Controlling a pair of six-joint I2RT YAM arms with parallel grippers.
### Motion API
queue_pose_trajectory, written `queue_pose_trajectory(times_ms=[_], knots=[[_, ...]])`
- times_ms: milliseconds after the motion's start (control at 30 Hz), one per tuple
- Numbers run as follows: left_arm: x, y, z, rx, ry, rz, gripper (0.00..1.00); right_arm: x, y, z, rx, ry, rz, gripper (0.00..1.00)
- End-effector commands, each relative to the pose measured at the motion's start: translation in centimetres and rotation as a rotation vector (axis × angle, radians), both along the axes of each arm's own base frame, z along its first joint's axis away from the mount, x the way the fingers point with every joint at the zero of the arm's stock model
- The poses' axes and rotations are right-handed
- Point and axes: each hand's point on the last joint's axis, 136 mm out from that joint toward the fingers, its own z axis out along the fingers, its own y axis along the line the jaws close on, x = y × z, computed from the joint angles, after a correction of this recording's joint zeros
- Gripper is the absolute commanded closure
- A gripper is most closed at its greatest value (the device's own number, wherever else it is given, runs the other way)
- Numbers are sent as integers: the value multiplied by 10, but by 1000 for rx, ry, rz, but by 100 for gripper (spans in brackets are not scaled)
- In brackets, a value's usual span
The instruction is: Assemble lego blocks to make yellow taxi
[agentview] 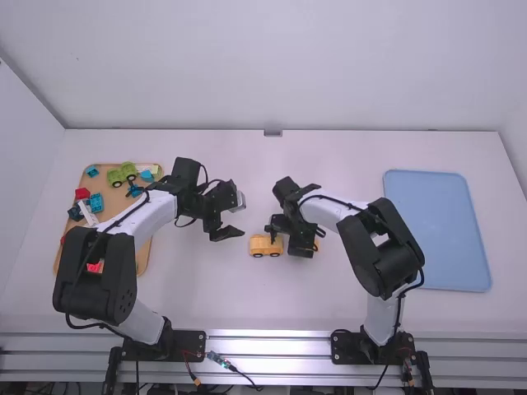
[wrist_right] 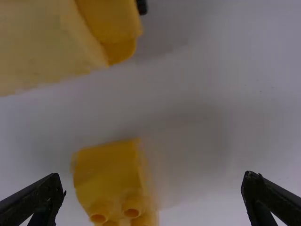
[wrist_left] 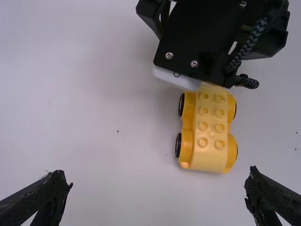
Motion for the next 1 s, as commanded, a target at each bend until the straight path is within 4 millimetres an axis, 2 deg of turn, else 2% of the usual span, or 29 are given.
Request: queue_pose_trajectory(times_ms=[0,67,100,133,233,333,533,633,767,967], knots=[[-2,5,-3,23,0,6,1,5,8,16,52,-26,-4,1],[-4,5,-5,29,23,20,1,6,13,31,114,-34,-14,1],[-7,4,-5,21,35,10,1,7,18,47,189,-42,-28,1],[-8,3,-4,15,34,1,1,8,19,51,206,-43,-28,1],[-24,-5,-1,-32,2,-116,1,-1,27,82,378,-6,20,1],[-39,-14,-1,-107,-39,-205,1,-10,25,101,523,-4,61,1],[-53,-23,-9,-216,-72,-228,1,-7,9,97,624,-94,9,1],[-61,-29,-9,-286,-103,-250,1,-7,9,92,672,-135,11,1],[-71,-32,-17,-340,-145,-262,1,-16,10,75,750,-173,65,1],[-60,-38,-25,-361,-107,-120,1,-22,8,60,880,-184,59,1]])
